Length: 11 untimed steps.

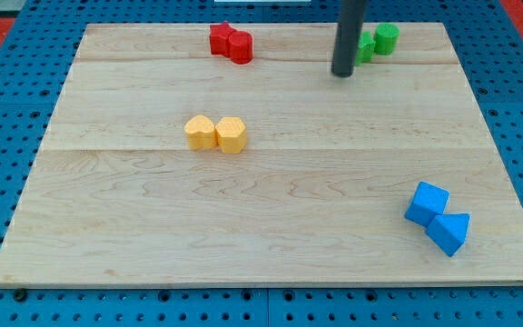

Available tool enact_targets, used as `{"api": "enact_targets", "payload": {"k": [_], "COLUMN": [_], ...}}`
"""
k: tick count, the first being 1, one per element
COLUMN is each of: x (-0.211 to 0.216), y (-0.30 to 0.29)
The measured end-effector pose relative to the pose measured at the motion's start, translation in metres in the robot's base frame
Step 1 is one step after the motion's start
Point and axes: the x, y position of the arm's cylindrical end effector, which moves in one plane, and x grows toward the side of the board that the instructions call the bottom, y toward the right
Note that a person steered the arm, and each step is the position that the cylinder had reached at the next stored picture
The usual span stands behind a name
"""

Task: Move your arm towards top centre

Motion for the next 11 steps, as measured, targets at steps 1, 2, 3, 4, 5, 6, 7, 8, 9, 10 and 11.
{"api": "enact_targets", "payload": {"k": [1, 2, 3, 4, 5, 6, 7, 8, 9, 10, 11], "x": [-0.051, -0.087, -0.076, -0.075, -0.077, -0.077, -0.077, -0.077, -0.077, -0.057, -0.039], "y": [-0.021, -0.08, -0.097, -0.102, -0.11, -0.11, -0.111, -0.11, -0.111, -0.12, -0.121]}}
